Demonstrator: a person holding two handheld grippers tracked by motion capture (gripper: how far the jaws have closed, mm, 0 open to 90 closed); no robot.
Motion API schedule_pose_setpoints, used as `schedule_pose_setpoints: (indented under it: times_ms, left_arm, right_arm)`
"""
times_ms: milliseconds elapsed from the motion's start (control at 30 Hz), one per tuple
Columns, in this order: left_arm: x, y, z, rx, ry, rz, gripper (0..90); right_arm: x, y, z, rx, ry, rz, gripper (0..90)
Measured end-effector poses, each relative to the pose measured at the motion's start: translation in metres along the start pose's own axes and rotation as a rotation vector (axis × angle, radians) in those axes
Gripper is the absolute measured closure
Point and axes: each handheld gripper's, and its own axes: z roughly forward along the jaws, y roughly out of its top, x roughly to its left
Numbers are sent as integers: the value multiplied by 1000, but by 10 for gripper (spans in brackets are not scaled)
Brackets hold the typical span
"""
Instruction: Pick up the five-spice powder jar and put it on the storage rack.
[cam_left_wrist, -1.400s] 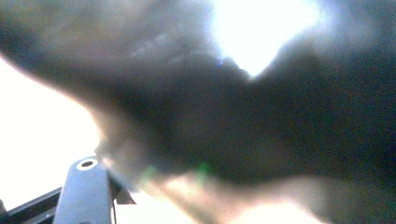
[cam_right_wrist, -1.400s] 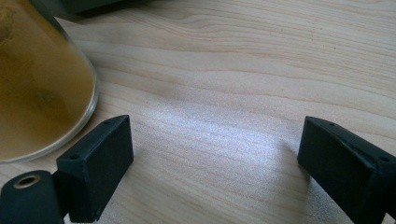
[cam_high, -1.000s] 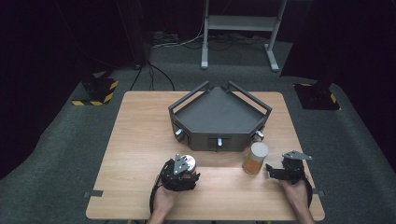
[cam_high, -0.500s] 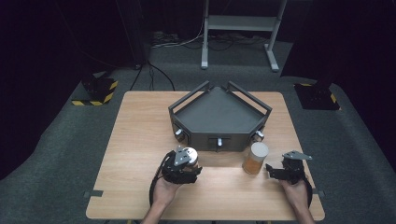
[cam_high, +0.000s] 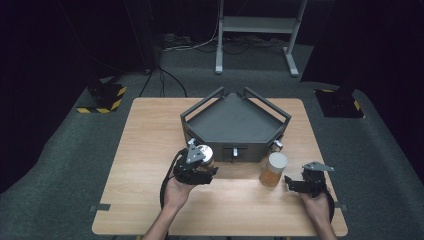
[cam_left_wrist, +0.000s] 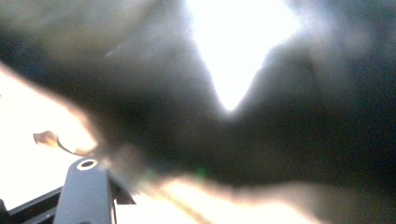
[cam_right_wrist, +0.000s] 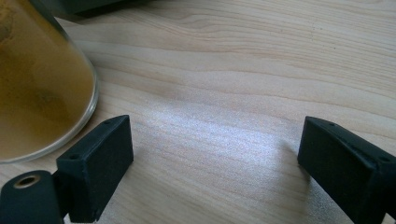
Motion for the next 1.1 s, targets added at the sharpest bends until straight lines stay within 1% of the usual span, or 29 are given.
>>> schedule_pose_setpoints:
  times_ms: [267,533,600,633,733,900,1100]
  left_arm:
    - [2,24,6,-22,-14,-1,311]
    - [2,45,15,-33,-6,15,311]
    - [2,49,18,-40,2,17,311]
    - [2,50,19,-44,3,12,311]
    - [3,57,24,-43,8,12,311]
    - [1,66,36,-52,42,13,311]
    - [2,72,50,-49,59,4,310]
  right_arm:
    - [0,0,0,0,0,0,102]
    - [0,0,0,0,0,0,102]
    - [0,0,0,0,0,0,102]
    - [0,0,0,0,0,0,102]
    - [0,0,0,0,0,0,102]
    - [0,0,0,0,0,0,102]
    - [0,0,0,0,0,0,102]
